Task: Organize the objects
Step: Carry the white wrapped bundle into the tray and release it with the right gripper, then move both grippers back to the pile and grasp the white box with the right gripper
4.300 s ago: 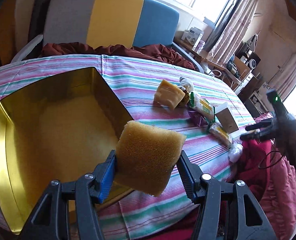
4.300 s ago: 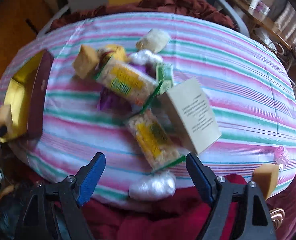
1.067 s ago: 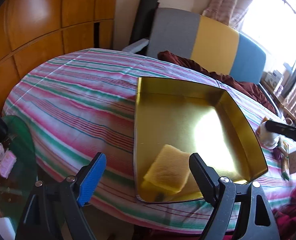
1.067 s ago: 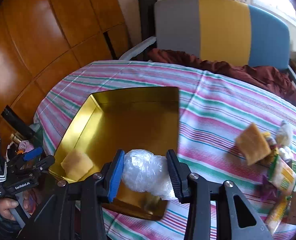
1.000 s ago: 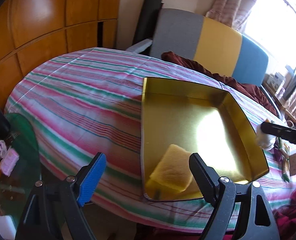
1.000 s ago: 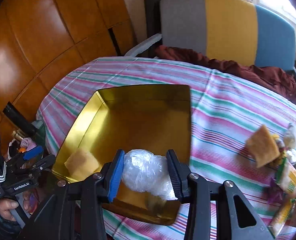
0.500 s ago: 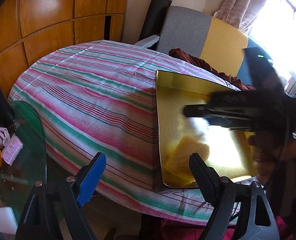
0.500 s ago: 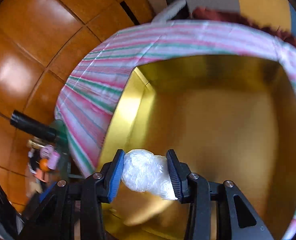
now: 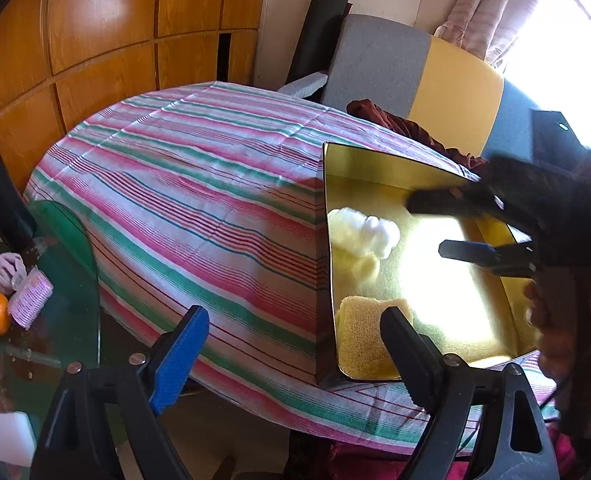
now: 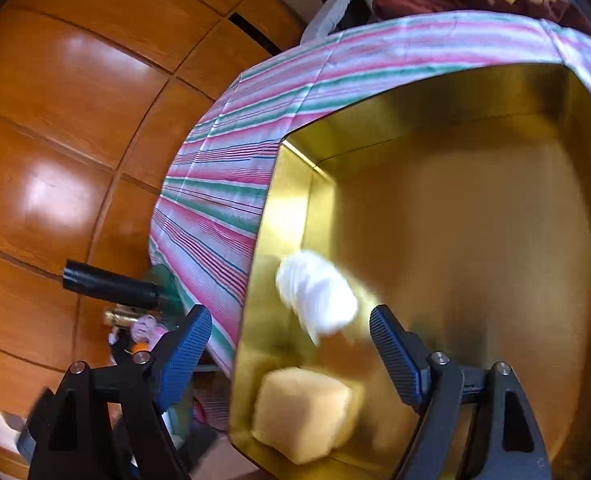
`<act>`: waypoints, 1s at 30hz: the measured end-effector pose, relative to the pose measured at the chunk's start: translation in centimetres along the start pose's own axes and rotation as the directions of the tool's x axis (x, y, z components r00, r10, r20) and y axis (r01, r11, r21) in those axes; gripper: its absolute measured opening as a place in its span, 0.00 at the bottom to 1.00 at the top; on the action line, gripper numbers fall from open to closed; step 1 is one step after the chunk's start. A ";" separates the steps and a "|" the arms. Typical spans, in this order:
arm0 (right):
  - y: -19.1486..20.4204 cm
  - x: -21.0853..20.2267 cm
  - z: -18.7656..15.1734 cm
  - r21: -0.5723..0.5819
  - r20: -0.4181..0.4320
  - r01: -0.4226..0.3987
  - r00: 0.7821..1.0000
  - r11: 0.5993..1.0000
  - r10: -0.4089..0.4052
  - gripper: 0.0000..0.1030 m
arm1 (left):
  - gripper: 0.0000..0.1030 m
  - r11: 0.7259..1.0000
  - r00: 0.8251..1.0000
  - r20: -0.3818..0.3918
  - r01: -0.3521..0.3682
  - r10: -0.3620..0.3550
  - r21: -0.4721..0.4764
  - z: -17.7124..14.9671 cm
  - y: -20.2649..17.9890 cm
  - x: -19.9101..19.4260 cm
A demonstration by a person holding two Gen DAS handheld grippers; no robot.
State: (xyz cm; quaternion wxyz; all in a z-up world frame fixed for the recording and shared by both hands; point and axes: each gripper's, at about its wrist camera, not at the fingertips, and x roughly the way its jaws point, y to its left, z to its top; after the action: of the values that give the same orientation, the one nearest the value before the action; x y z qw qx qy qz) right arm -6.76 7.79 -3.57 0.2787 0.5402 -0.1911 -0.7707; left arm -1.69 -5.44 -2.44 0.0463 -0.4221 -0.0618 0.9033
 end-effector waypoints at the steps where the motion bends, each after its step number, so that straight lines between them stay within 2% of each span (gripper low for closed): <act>1: 0.0 -0.7 -0.3 -0.022 0.010 0.025 1.000 0.999 -0.025 0.81 | 0.86 1.000 1.000 0.005 -0.006 0.006 0.002 0.1 -0.1 -0.1; 5: 0.2 -3.1 -1.4 -0.109 0.063 0.121 0.991 0.987 -0.115 0.82 | 0.89 0.999 0.998 0.036 -0.046 0.045 0.028 0.3 -0.8 -0.9; 9: 0.0 -5.5 -2.9 -0.174 0.130 0.207 0.974 0.963 -0.186 0.83 | 0.91 0.995 0.994 0.073 -0.080 0.076 0.059 0.5 -1.7 -1.8; 18: -4.2 -12.0 -4.5 -0.091 0.243 0.310 0.929 0.946 -0.281 0.83 | 0.91 0.992 0.995 0.092 -0.054 0.043 0.118 0.5 -3.6 -2.7; 24: -8.8 -16.8 -5.0 0.020 0.298 0.391 0.876 0.920 -0.378 0.83 | 0.91 0.990 0.998 0.067 -0.027 0.017 0.137 0.5 -4.7 -2.3; 30: -14.2 -22.6 -6.1 0.158 0.338 0.471 0.800 0.868 -0.495 0.83 | 0.91 0.982 0.999 0.047 0.007 -0.016 0.187 0.2 -6.8 -2.0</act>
State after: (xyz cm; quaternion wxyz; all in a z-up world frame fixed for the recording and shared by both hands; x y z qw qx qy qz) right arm 1.68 33.15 2.34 0.0143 0.4257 -0.1211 -0.8966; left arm -0.30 1.02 0.24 0.0896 -0.3935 0.0198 0.9147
